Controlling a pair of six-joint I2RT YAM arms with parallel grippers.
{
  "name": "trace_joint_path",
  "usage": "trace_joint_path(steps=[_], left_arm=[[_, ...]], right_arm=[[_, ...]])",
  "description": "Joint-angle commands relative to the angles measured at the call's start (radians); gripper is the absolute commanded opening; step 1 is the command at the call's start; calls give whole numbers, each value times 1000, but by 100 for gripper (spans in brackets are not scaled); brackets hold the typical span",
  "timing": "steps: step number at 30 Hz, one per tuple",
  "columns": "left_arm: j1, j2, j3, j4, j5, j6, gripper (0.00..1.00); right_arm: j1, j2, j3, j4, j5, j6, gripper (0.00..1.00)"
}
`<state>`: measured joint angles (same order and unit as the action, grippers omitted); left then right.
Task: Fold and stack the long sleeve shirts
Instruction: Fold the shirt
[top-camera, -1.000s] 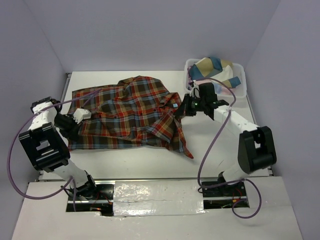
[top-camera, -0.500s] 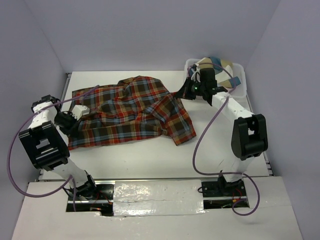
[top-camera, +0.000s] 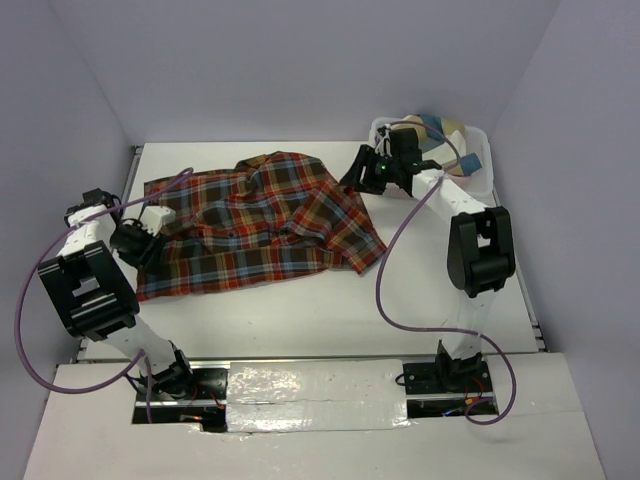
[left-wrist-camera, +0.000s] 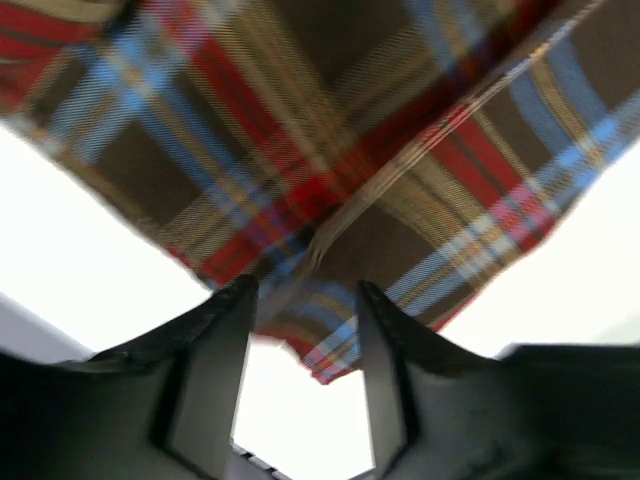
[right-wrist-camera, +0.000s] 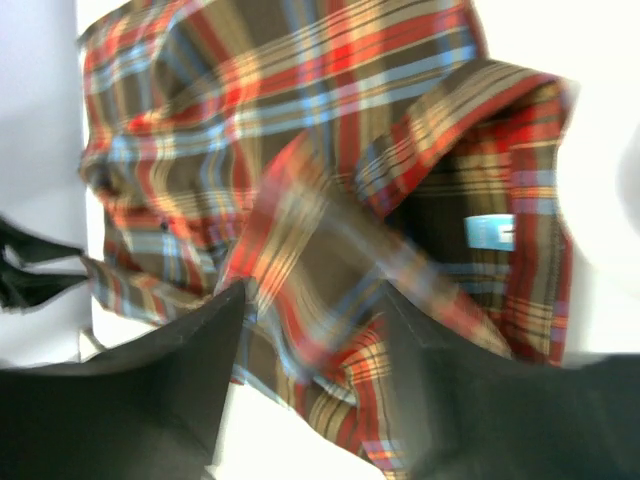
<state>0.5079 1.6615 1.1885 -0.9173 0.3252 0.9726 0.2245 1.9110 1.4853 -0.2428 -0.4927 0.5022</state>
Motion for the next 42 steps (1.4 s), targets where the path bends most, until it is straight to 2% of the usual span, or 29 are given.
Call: trace_joint_path(steps=[1, 2, 3, 5, 6, 7, 8, 9, 11, 12, 15, 21, 25, 28, 31, 32, 33, 34, 35, 36, 37, 38, 41, 42], left_arm=[[9, -22, 20, 113, -40, -115, 60], [14, -34, 32, 130, -46, -124, 61], [18, -64, 48, 150, -46, -129, 62], [37, -103, 85, 141, -23, -88, 64], [37, -150, 86, 124, -6, 25, 63], [34, -182, 57, 60, 11, 122, 62], [32, -215, 22, 23, 21, 329, 62], [29, -280, -62, -12, 23, 419, 61], [11, -308, -137, -77, -30, 555, 61], [3, -310, -203, -74, -58, 558, 61], [-25, -318, -324, 39, -127, 541, 68], [-144, -318, -443, 257, -202, 476, 75], [-161, -309, -512, 372, -251, 471, 72], [-161, -307, -558, 435, -281, 472, 68], [-160, -304, -601, 479, -282, 457, 56], [-160, -301, -609, 480, -278, 442, 51], [-160, -299, -612, 483, -273, 434, 41], [-160, -296, -610, 483, -273, 416, 37], [-160, -298, -606, 482, -268, 405, 25], [-160, -298, -596, 468, -268, 390, 18], [-160, -302, -563, 454, -258, 380, 6], [-155, -305, -537, 433, -258, 371, 3], [-126, -316, -384, 273, -169, 365, 0], [-121, -318, -341, 227, -117, 382, 0]], right_arm=[[21, -7, 108, -78, 115, -42, 69], [27, -15, 122, -145, 159, -80, 72], [44, -42, 136, -180, 257, -94, 86], [52, -85, 116, -267, 340, -96, 89], [55, -117, 87, -280, 368, -85, 90], [56, -189, -9, -285, 400, -68, 90], [56, -228, -69, -270, 405, -18, 88], [58, -309, -206, -253, 401, 8, 86], [58, -378, -337, -188, 364, 65, 82], [58, -429, -444, -172, 355, 112, 80], [56, -466, -589, -89, 316, 168, 82], [55, -370, -648, -24, 287, 191, 88], [67, -269, -652, 98, 198, 222, 87], [87, -218, -634, 126, 172, 234, 85], [99, -188, -655, 193, 126, 269, 74], [99, -184, -674, 207, 114, 285, 58], [99, -184, -680, 215, 97, 289, 49], [98, -193, -692, 218, 94, 289, 27], [96, -204, -697, 211, 98, 280, 15], [90, -220, -703, 182, 121, 273, 0], [72, -269, -721, 162, 137, 259, 0], [72, -303, -732, 137, 150, 250, 0], [35, -482, -778, -1, 232, 196, 0], [36, -533, -783, -101, 262, 181, 0]])
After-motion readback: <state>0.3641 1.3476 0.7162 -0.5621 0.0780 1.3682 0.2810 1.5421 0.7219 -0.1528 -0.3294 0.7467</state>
